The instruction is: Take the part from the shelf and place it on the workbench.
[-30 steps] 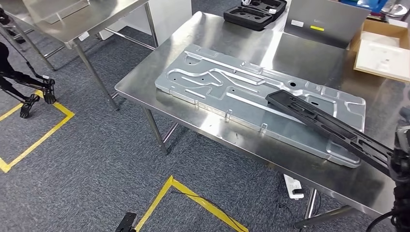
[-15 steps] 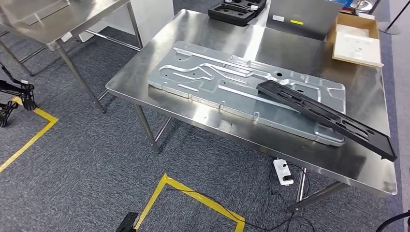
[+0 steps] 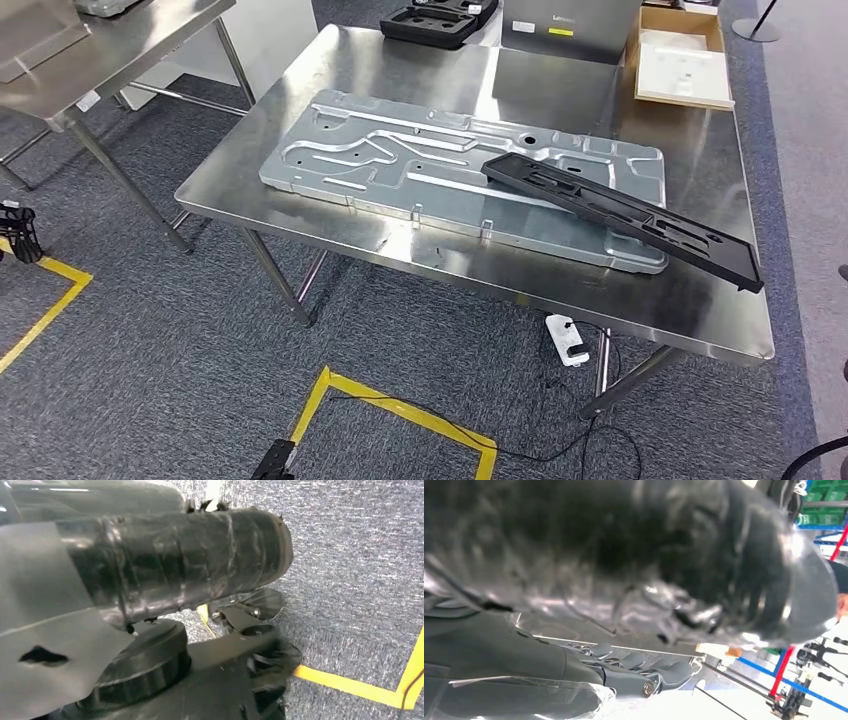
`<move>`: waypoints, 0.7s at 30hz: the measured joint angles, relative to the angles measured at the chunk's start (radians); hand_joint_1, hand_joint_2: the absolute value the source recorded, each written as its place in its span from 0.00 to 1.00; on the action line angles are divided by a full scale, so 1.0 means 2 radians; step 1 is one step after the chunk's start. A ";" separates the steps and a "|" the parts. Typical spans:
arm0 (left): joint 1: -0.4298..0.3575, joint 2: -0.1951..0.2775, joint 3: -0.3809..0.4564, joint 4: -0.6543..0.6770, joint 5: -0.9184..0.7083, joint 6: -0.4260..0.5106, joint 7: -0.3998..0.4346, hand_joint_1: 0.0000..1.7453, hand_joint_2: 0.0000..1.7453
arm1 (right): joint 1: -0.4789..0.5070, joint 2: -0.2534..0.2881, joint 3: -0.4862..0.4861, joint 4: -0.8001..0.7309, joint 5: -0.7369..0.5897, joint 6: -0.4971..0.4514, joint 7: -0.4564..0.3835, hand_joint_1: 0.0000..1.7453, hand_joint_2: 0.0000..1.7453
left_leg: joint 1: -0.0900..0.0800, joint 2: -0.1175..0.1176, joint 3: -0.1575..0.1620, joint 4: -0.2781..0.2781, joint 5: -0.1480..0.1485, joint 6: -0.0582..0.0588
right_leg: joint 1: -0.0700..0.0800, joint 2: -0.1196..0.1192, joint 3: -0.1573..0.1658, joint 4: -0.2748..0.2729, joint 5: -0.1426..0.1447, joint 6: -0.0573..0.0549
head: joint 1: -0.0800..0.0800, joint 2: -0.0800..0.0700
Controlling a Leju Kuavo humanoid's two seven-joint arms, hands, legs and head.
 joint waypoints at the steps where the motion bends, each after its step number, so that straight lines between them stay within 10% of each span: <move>1: 0.000 0.000 0.000 0.000 0.002 0.002 0.002 0.00 0.00 | 0.000 0.000 -0.001 0.000 -0.003 -0.001 -0.002 0.00 0.00 | -0.001 -0.002 0.011 -0.025 0.008 0.003 | 0.000 0.002 -0.001 0.000 0.001 0.002 | 0.000 0.000; 6: -0.001 -0.001 0.000 0.000 0.004 0.007 0.010 0.00 0.00 | 0.001 0.003 -0.007 0.000 -0.013 -0.003 -0.008 0.00 0.00 | -0.002 -0.002 0.016 -0.052 0.022 0.015 | -0.001 0.001 -0.008 0.001 0.001 0.018 | 0.001 0.000; 11: -0.001 -0.002 0.000 0.000 0.003 0.010 0.016 0.00 0.00 | 0.002 0.006 -0.013 0.000 -0.029 -0.008 -0.018 0.00 0.00 | -0.001 0.004 0.003 -0.054 0.035 0.023 | -0.001 -0.006 -0.046 0.113 -0.070 0.024 | 0.003 0.000; 16: -0.002 -0.002 0.000 0.000 0.001 0.013 0.019 0.00 0.00 | 0.002 0.007 -0.014 0.000 -0.033 -0.002 -0.024 0.00 0.00 | -0.001 0.005 -0.022 -0.032 0.039 0.016 | -0.002 -0.010 0.018 0.018 -0.035 0.027 | 0.003 0.000; 21: -0.002 0.001 0.000 0.000 0.002 0.013 0.019 0.00 0.00 | -0.001 0.011 -0.011 -0.002 -0.045 0.002 -0.034 0.00 0.00 | -0.002 0.003 -0.033 -0.025 0.042 0.001 | -0.001 -0.010 0.014 0.004 -0.021 0.009 | 0.002 0.000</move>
